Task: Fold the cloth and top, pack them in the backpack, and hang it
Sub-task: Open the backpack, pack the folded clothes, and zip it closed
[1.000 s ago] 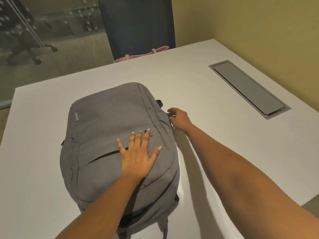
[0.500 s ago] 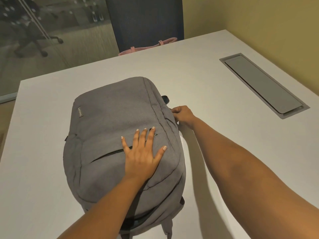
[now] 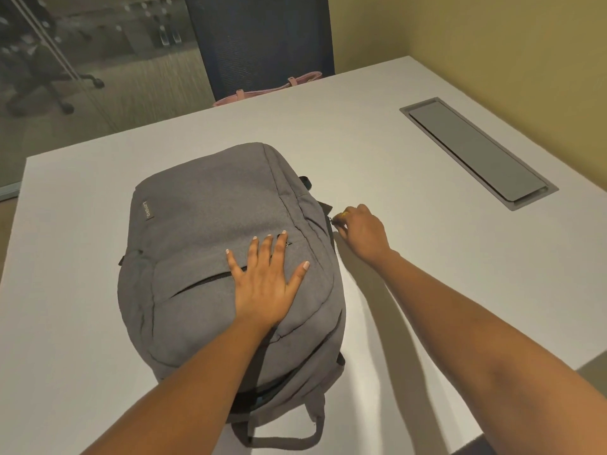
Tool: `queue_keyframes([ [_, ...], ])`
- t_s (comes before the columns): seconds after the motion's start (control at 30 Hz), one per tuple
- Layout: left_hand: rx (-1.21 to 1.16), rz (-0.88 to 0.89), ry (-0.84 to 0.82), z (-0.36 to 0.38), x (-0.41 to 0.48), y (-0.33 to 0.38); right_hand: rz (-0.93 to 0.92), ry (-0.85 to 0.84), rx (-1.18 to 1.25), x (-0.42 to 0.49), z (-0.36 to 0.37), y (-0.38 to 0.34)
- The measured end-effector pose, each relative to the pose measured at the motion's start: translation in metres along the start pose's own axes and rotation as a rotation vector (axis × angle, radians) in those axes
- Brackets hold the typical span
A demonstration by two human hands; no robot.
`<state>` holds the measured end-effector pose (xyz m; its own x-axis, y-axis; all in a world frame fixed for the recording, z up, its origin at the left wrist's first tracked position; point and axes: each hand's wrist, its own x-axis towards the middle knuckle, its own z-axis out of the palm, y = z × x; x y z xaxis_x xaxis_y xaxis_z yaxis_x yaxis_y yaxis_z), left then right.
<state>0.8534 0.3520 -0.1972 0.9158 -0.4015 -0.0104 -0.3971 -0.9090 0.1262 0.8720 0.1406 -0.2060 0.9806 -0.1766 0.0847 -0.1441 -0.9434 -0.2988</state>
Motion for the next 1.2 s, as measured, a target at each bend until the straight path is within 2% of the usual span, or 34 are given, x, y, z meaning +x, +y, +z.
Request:
queue_keyframes([
  [0.43,0.024,-0.003,0.007,0.000,0.002,0.002,-0.095,0.031,-0.048,-0.099,-0.009,-0.007],
  [0.67,0.025,0.002,0.009,-0.003,-0.001,0.004,-0.064,0.078,-0.027,-0.155,-0.012,-0.014],
  [0.8,0.032,-0.003,0.002,-0.008,-0.003,0.007,-0.069,0.110,-0.003,-0.179,-0.014,-0.032],
  [0.97,0.042,-0.022,-0.027,-0.016,-0.005,0.010,-0.158,0.059,0.080,-0.213,-0.013,-0.067],
  [1.1,-0.111,-0.053,-0.054,-0.026,-0.013,0.014,-0.025,-0.025,0.097,-0.221,-0.017,-0.081],
  [1.2,-0.311,-0.033,0.041,-0.040,-0.030,0.010,0.141,-0.039,0.156,-0.222,-0.025,-0.085],
])
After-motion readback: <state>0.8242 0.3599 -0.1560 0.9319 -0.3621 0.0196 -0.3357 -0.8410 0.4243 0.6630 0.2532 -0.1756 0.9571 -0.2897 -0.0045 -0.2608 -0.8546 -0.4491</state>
